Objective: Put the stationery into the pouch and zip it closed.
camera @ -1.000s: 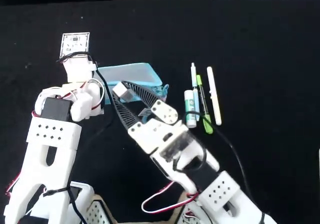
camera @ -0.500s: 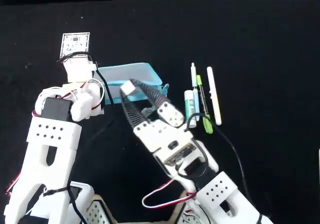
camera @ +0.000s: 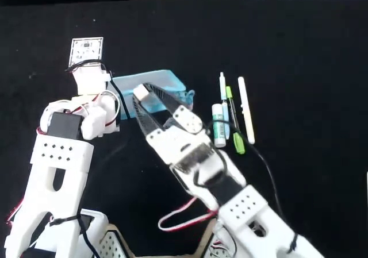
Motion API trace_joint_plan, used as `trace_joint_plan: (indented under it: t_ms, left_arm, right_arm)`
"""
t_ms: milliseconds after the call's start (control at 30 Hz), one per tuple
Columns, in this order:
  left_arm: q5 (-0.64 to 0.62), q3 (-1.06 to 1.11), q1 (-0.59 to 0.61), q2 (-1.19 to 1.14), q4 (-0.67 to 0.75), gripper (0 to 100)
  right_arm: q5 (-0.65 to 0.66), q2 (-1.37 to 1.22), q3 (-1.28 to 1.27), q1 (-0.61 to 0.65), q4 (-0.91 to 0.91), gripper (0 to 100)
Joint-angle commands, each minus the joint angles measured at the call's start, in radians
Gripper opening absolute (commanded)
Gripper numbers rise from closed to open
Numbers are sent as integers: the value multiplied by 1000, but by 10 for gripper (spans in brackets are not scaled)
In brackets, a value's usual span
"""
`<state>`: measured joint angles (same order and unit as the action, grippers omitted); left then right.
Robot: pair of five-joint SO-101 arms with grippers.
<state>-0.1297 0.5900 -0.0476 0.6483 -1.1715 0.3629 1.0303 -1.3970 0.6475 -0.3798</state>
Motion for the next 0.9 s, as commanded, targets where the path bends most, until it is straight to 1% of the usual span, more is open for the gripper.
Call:
trace_joint_plan:
  t_ms: [0, 133, 300, 333, 400, 533, 600, 733, 867]
  left_arm:
    - [-12, 25, -4, -3, -3, 30]
    - [-12, 25, -4, -3, -5, 30]
    - [-12, 25, -4, -3, -3, 30]
    - [-12, 25, -4, -3, -3, 30]
    - [-12, 25, -4, -3, -3, 30]
    - [-12, 25, -4, -3, -3, 30]
    - [-12, 25, -4, -3, -3, 30]
    - [-12, 25, -4, -3, -3, 30]
    - [-12, 25, -4, -3, -5, 30]
  right_arm:
    - [0, -105, 140, 11, 3, 11]
    - [2, -82, 113, 9, 2, 11]
    - [0, 65, 18, 40, 9, 11]
    - [0, 97, 2, 46, 35, 11]
    - [0, 162, -4, 72, 170, 12]
    - [0, 248, 90, 104, 532, 13]
    - [-17, 255, 145, 101, 626, 13]
    - [-78, 231, 176, 69, 635, 13]
    - [-91, 205, 150, 32, 563, 13]
